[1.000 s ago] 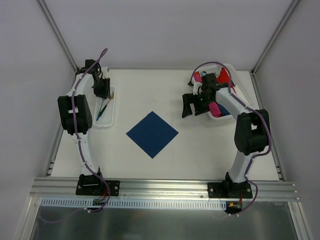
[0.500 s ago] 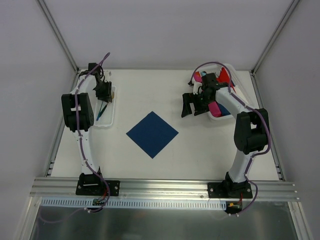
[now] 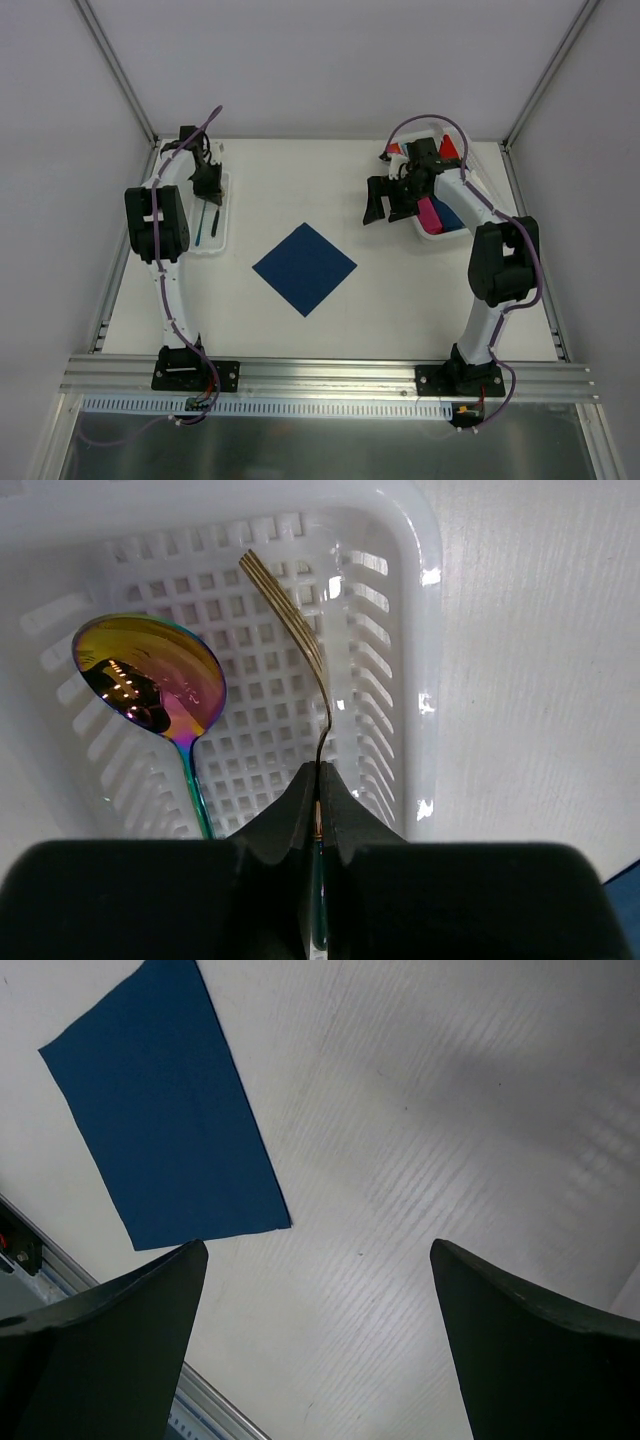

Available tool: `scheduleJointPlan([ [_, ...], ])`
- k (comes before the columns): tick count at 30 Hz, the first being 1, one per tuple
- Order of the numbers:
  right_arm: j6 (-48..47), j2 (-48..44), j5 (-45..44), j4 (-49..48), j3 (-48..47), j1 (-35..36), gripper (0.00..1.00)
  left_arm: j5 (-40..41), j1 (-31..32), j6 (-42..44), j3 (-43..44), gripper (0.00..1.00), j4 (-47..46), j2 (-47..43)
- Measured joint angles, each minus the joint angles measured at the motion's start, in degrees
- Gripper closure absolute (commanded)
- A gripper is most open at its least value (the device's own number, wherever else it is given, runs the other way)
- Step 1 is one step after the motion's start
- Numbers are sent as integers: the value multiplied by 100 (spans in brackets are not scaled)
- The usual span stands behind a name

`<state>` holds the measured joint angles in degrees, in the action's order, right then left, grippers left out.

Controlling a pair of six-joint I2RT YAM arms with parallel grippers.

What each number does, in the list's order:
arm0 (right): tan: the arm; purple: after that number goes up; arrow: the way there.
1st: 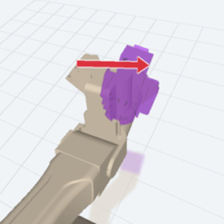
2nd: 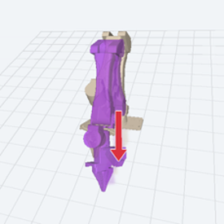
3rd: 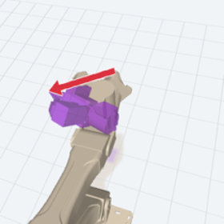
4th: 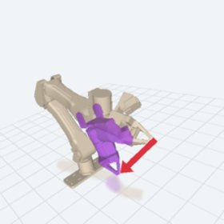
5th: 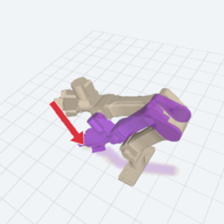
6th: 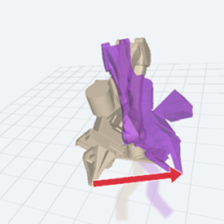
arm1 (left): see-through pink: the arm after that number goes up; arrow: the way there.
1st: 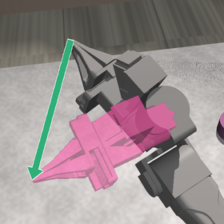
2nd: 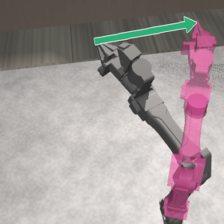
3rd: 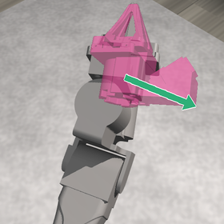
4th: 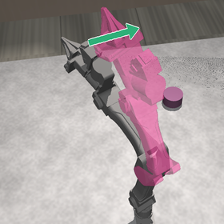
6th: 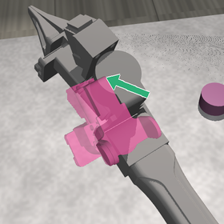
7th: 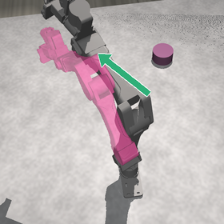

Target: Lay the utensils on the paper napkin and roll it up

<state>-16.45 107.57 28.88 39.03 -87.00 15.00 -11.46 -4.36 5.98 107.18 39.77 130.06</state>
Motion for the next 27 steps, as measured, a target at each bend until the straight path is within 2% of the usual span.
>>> scheduleJointPlan([
  [8,275,-2,205,-4,-356,-2,1,455,179,-472,356,100,63,-533],
  [15,1099,-317,369,-619,-356,31,4,903,702,-1867,494,100,-7,-2133],
  [21,1827,-654,667,-1235,-459,345,12,946,1910,-3421,-385,100,-474,-3578],
  [27,2044,-737,732,-1464,-514,1104,13,1403,3392,-4494,-1141,100,-490,-3727],
])
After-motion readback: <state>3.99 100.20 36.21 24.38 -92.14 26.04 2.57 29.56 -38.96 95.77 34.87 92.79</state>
